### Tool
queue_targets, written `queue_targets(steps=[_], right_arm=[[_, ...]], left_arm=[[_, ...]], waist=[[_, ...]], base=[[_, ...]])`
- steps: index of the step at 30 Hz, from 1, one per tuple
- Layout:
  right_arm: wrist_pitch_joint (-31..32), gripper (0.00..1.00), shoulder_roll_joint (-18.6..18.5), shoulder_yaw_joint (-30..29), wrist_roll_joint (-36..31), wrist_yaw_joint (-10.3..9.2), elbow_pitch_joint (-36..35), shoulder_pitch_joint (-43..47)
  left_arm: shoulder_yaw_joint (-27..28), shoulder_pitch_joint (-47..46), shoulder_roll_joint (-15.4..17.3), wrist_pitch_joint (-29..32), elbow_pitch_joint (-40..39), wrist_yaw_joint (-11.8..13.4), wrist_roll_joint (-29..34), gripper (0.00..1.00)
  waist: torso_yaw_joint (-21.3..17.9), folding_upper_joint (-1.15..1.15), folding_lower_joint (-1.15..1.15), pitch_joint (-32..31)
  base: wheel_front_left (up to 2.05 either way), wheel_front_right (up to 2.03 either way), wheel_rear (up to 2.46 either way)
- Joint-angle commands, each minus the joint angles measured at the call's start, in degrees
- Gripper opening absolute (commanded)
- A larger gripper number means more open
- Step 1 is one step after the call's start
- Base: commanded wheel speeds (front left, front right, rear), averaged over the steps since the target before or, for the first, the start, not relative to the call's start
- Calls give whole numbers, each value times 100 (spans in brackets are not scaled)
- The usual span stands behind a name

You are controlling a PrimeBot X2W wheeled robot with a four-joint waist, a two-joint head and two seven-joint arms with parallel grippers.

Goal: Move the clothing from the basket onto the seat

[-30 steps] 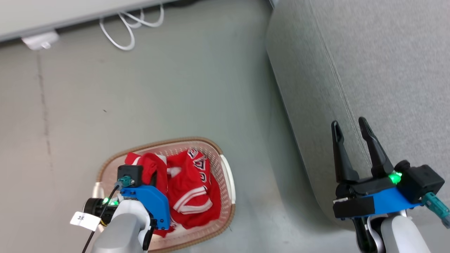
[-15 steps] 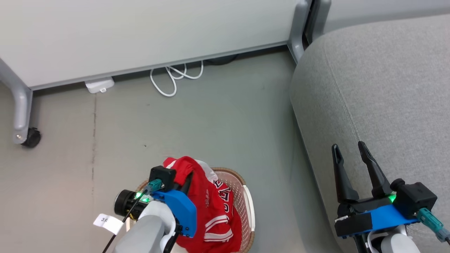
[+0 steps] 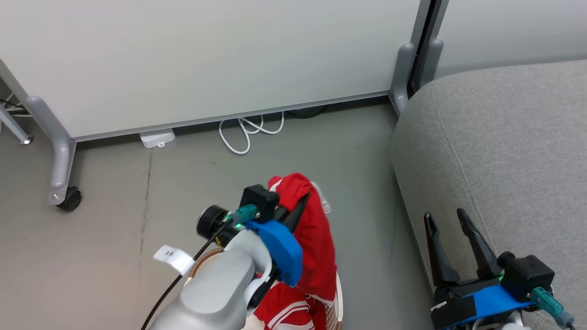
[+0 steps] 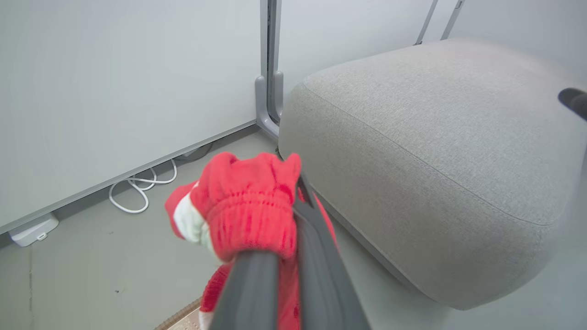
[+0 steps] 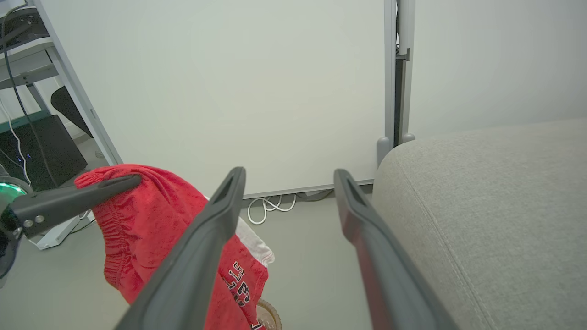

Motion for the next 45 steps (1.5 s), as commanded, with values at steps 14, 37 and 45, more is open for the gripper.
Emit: queue_targets(steps=[14, 37, 45], right_arm=[[51, 100, -16, 313, -50, 3, 283, 148], [349, 100, -15, 733, -184, 3, 274, 172], [397, 100, -16, 1045, -338, 3, 622, -250]], left_arm=[[-1137, -1102, -2, 204, -1108, 425, -852, 0], [-2112, -1907, -1, 3, -1347, 868, -2113, 0], [-2230, -1982, -1, -59, -1356, 919, -2274, 0]], waist=[[146, 0, 1, -315], [179, 0, 1, -460], [148, 0, 1, -419]], base=[[0, 0, 0], [0, 0, 0], [0, 0, 0]])
